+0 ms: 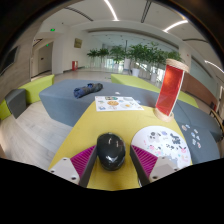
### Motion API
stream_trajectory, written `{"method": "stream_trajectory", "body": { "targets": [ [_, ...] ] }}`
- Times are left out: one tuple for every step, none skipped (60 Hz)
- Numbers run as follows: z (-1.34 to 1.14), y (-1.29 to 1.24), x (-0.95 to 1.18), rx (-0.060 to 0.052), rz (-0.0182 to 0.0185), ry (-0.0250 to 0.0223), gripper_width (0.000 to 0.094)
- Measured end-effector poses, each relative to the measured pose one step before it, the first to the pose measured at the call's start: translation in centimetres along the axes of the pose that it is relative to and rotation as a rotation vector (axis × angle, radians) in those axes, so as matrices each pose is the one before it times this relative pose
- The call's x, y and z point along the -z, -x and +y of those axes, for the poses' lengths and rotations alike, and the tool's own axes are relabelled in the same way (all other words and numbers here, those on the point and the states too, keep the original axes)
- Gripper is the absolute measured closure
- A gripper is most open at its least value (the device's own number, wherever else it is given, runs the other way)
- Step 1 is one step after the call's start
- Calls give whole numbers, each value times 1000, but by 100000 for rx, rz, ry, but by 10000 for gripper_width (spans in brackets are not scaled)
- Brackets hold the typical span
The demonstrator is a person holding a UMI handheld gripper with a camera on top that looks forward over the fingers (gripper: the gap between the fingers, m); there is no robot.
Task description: Arrange mouse
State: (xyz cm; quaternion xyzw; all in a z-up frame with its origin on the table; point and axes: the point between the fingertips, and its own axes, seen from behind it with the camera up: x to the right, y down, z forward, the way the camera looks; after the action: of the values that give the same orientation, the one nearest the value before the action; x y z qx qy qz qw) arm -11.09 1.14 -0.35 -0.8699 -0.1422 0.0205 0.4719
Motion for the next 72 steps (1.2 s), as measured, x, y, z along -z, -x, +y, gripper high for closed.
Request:
{"method": "stream_trajectory", "body": {
  "targets": [
    [-143, 12, -282, -754, -118, 244, 243],
    [-104, 82, -274, -861, -287, 282, 293],
    [-112, 75, -256, -995, -179, 214, 356],
    [-32, -117, -226, -1030, 562, 356, 368],
    [-18, -187, -256, -805, 834, 270, 368],
    [-25, -61, -106, -648, 747, 168, 368],
    [-89, -1, -74, -608, 562, -82, 370],
    [26, -59, -180, -617, 422, 102, 374],
    [63, 28, 5, -642, 616, 383, 383],
    [-59, 14, 17, -562, 718, -10, 389],
    [-83, 26, 29, -255, 723, -338, 398],
    [53, 4, -30, 47, 799, 71, 409],
    [67, 13, -30, 750, 547, 46, 424],
    [-84, 13, -51, 1173, -51, -348, 436],
    [-21, 177, 12, 1485, -359, -333, 448],
    [-35, 266, 66, 998, -941, -115, 457],
    [-52, 342, 65, 120, -1548, 58, 474],
    [-66, 400, 130, -888, -1859, 247, 478],
    [-132, 348, 123, -1615, -2059, 197, 492],
    [-277, 313, 249, -2214, -1887, 12, 496],
    [-505, 236, 289, -1835, -1473, -461, 495],
    [-726, -33, 377, -1038, -685, -1542, 495],
    [-944, -157, 429, -479, 475, -1583, 494],
    [-1129, -418, 522, 178, 1043, -2615, 494],
    [-1299, -525, 563, 531, 1131, -2976, 499],
    [-1310, -589, 583, 786, 1217, -2753, 498],
    [-1067, -537, 535, 971, 1029, -1900, 499],
    [-1037, -649, 533, 720, 815, -1468, 501],
    [-885, -774, 453, 289, 364, -1235, 502],
    [-1008, -941, 277, -419, 826, -1405, 501],
    [-819, -860, 421, -692, 1305, -1492, 500],
    [-774, -1021, 368, -833, 1432, -1874, 500],
    [-652, -1111, 280, -578, 1586, -1621, 499],
    [-323, -1194, 130, -187, 1717, -692, 500],
    [-120, -1219, 98, 9, 1623, -264, 500],
    [281, -1086, -19, -249, 1922, 812, 501],
    [386, -1407, 205, -913, 1668, 156, 501],
    [337, -887, -392, -831, 1999, 1155, 501],
    [560, -971, -241, -994, 1695, 1069, 503],
    [727, -796, -295, -1064, 1186, 1416, 502],
    [807, -674, -366, -1042, 732, 1641, 503],
    [1026, -740, -228, -1050, 549, 2082, 505],
    [969, -528, -439, -793, 457, 2253, 503],
    [1347, -658, -221, -617, 527, 1810, 503],
    [637, -261, -386, -385, 352, 2134, 503],
    [733, -185, -419, -157, 67, 1298, 502],
    [547, -70, -335, 117, -322, 1220, 504],
    [486, 37, -313, 459, -618, 988, 504],
    [415, 128, -285, 622, -834, 749, 503],
    [409, 146, -231, 567, -791, 1140, 502],
    [537, 165, -211, 583, -716, 1084, 501],
    [616, 135, -260, 626, -506, 1617, 503],
    [668, 79, -181, 711, -321, 1954, 502],
    [694, 195, -63, 957, -1, 2115, 502],
    [642, 44, -231, 1253, -217, 1930, 502],
    [842, 68, -264, 1305, -68, 1628, 501],
    [604, 67, -142, 1719, 38, 1495, 499],
    [39, 7, -11, 2226, 515, -1381, 494],
    [-542, -84, 3, 2361, 626, -2687, 480],
    [28, -42, -75, 1846, 701, -386, 476],
    [335, -40, -15, 1319, 474, 1091, 464],
    [137, 0, 6, 553, 313, 647, 459],
    [-238, 13, 6, 172, 182, -782, 449],
    [-238, -22, -15, -145, 0, 116, 437],
    [172, 53, 50, -762, 4, 157, 427],
    [11, 6, 11, -571, -155, 97, 416],
    [-108, 4, -53, -600, -216, -520, 404],
    [-104, -10, -17, -734, -263, -599, 394],
    [-38, -2, -22, -872, -384, -299, 377],
    [-5, 5, 2, -1019, -455, -116, 361],
    [159, -20, 0, -1123, -405, 515, 326],
    [190, -87, 58, -1172, -257, 828, 273]
  ]
}}
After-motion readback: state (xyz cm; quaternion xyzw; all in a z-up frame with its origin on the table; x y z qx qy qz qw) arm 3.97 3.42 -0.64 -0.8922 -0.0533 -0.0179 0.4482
